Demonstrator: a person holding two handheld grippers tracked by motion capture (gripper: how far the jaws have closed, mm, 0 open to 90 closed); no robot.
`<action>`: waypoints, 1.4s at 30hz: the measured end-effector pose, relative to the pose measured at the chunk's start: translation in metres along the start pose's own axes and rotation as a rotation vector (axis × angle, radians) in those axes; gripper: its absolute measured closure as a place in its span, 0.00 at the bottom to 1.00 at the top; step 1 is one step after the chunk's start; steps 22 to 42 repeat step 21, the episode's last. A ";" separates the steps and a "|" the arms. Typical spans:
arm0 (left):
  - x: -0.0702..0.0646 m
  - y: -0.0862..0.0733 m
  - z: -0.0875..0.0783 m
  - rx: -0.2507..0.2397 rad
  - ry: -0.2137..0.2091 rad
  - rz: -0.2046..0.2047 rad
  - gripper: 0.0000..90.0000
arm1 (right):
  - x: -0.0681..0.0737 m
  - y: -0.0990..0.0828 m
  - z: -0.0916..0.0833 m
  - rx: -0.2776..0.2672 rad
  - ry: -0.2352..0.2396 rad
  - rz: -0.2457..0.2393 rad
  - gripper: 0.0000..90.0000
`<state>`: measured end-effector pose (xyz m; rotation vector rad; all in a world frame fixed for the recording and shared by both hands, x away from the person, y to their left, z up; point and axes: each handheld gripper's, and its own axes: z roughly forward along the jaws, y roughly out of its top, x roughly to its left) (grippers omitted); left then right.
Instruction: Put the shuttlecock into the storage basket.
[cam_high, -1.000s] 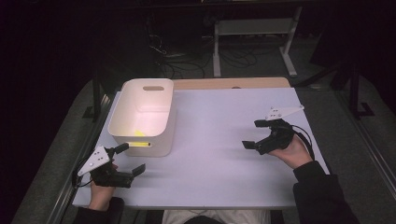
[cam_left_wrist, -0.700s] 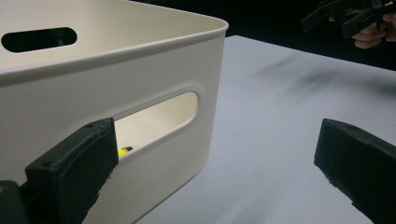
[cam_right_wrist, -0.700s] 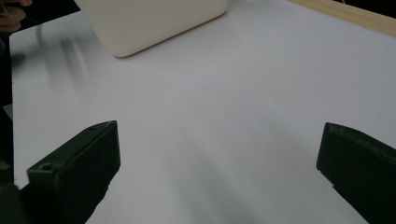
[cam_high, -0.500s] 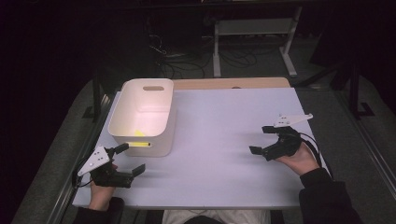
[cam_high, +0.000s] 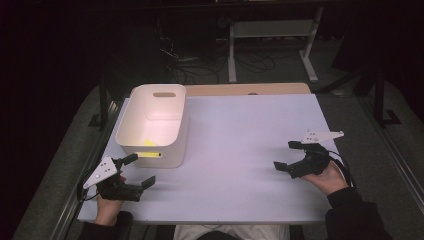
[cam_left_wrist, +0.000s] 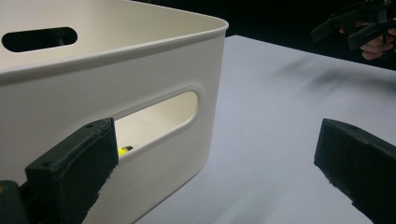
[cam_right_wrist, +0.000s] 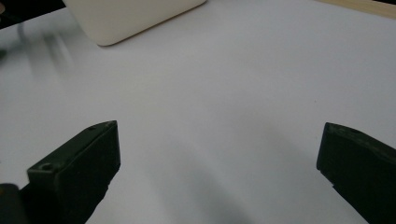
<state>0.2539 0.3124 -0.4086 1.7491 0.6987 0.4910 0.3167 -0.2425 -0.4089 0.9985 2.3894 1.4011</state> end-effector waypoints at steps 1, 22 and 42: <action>0.000 0.000 0.000 0.000 0.000 0.000 0.00 | 0.000 -0.002 -0.001 0.004 -0.003 -0.003 0.00; 0.000 0.000 0.000 -0.001 0.000 -0.001 0.00 | -0.002 -0.030 -0.017 -0.022 -0.046 0.019 0.00; 0.000 0.000 0.000 -0.001 0.000 -0.001 0.00 | -0.002 -0.030 -0.017 -0.022 -0.046 0.019 0.00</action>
